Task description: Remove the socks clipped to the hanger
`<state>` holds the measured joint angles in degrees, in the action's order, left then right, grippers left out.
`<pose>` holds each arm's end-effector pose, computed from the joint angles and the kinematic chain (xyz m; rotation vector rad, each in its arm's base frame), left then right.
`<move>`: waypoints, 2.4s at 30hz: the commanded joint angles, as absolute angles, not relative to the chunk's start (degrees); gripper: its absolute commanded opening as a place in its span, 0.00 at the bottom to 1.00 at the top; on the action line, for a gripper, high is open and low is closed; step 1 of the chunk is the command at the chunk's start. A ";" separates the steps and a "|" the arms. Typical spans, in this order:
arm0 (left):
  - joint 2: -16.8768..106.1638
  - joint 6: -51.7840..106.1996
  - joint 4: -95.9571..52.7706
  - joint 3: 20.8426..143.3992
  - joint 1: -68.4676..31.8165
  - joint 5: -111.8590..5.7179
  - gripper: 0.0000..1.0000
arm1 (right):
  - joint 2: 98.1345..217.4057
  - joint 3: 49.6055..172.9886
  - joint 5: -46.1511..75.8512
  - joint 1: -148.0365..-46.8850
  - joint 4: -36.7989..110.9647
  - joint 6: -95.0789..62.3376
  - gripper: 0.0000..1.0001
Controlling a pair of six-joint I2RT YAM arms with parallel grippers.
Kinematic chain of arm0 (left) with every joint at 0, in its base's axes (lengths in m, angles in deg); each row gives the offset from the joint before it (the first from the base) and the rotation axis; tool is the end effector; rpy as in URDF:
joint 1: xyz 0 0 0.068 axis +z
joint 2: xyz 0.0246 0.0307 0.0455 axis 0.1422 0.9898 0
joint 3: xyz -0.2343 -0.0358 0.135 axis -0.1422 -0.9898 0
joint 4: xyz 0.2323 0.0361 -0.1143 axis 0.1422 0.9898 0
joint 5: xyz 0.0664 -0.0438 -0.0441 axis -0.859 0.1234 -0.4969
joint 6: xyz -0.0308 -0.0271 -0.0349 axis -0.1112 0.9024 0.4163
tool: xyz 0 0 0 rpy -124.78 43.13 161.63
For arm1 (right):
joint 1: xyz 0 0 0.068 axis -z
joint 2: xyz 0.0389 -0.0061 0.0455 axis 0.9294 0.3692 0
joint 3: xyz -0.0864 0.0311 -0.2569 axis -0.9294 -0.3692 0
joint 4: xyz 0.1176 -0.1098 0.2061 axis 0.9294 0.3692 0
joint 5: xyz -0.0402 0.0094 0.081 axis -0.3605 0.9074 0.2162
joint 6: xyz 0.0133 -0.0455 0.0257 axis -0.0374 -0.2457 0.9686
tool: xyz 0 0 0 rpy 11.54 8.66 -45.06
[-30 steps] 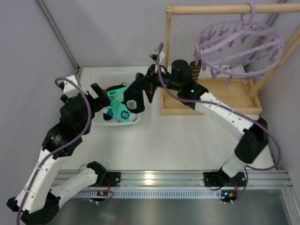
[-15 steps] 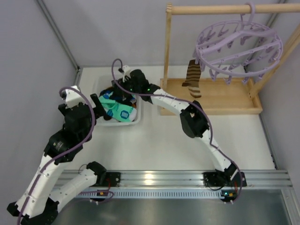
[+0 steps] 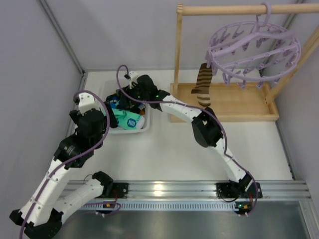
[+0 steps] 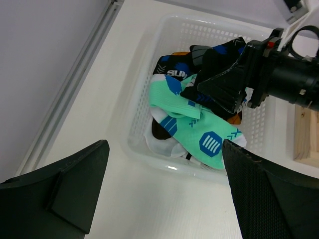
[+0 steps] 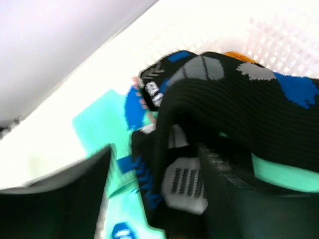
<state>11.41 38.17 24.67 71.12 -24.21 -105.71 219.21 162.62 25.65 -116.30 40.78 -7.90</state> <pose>0.1201 -0.0468 0.3850 -0.3138 1.8551 0.1257 0.3820 0.4405 0.2296 -0.7933 1.8833 1.0281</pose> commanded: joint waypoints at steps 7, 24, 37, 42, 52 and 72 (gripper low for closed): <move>7.12 39.27 23.84 71.56 -24.26 -101.77 0.98 | 195.97 150.11 29.01 -117.46 37.45 -9.56 0.86; 8.43 49.63 -23.81 51.64 -24.43 -47.90 0.98 | 129.19 94.04 17.41 -117.20 48.32 -12.02 1.00; 34.26 41.65 -42.68 57.14 -26.10 -39.18 0.98 | 99.47 93.76 -9.92 -117.29 71.55 -11.49 0.99; 46.37 30.84 -43.66 67.22 -32.78 -45.24 0.98 | 93.22 93.93 -13.70 -117.29 73.40 -11.58 0.99; 65.47 30.22 -48.84 83.07 -34.72 -47.71 0.98 | 86.80 93.06 -17.75 -117.20 76.39 -11.50 0.99; 85.16 14.76 -48.76 99.24 -35.07 -60.02 0.98 | 84.60 91.47 -14.33 -117.29 75.78 -12.55 0.99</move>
<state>83.12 18.44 -45.38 95.97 -35.75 -58.85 83.37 90.80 -15.42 -116.60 75.67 -11.26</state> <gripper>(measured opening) 0.984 0.993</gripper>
